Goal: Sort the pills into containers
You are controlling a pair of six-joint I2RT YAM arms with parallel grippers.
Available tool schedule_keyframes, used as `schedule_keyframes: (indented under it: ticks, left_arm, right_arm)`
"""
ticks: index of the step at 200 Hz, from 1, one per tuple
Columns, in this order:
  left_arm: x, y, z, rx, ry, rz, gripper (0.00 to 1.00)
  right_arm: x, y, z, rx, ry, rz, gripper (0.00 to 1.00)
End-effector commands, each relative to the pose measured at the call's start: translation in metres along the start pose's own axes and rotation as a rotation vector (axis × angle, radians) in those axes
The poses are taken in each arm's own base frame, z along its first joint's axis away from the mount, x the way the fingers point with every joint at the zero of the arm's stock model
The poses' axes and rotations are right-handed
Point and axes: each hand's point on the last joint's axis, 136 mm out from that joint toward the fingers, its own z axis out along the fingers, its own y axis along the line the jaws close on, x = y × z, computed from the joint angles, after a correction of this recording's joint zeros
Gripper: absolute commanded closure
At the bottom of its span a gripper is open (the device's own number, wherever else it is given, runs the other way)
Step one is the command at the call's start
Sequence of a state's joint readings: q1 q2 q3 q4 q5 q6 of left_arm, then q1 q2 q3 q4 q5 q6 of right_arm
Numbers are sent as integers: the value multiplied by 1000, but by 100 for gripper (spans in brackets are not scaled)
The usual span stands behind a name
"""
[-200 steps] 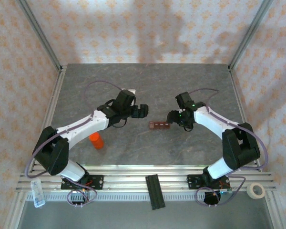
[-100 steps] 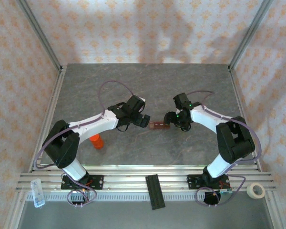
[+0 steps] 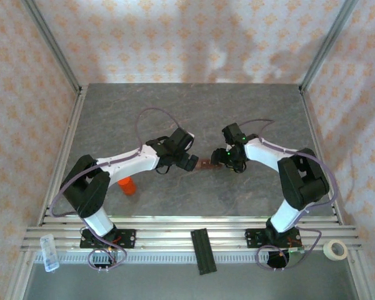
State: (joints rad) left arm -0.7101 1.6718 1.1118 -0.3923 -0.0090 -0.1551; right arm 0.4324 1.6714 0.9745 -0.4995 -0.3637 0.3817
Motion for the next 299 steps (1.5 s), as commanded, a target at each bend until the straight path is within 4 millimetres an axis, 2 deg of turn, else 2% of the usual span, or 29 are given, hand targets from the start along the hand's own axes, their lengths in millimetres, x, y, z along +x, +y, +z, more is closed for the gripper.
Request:
schedule_keyframes:
  ticks: [1,99,123,206,240,299]
  left_arm:
    - [0,-3,4,-14,-5,34,0]
    - [12,-36,19,133,21,72,0]
    - [16,-37,24,140,32,71,0]
    - [14,-30,39,78,52,76,0]
    - [5,-25,40,51,47,83,0]
    - [-18,-4,40,8,27,58,0]
  right_arm:
    - [-1,-6,5,50,-2,-12,21]
    - [4,-13,11,67,14,-6,22]
    - [6,-14,13,69,21,-6,22]
    - [11,-17,18,75,38,-4,23]
    - [12,-18,19,80,41,-4,23]
    - [11,-19,19,82,39,-2,23]
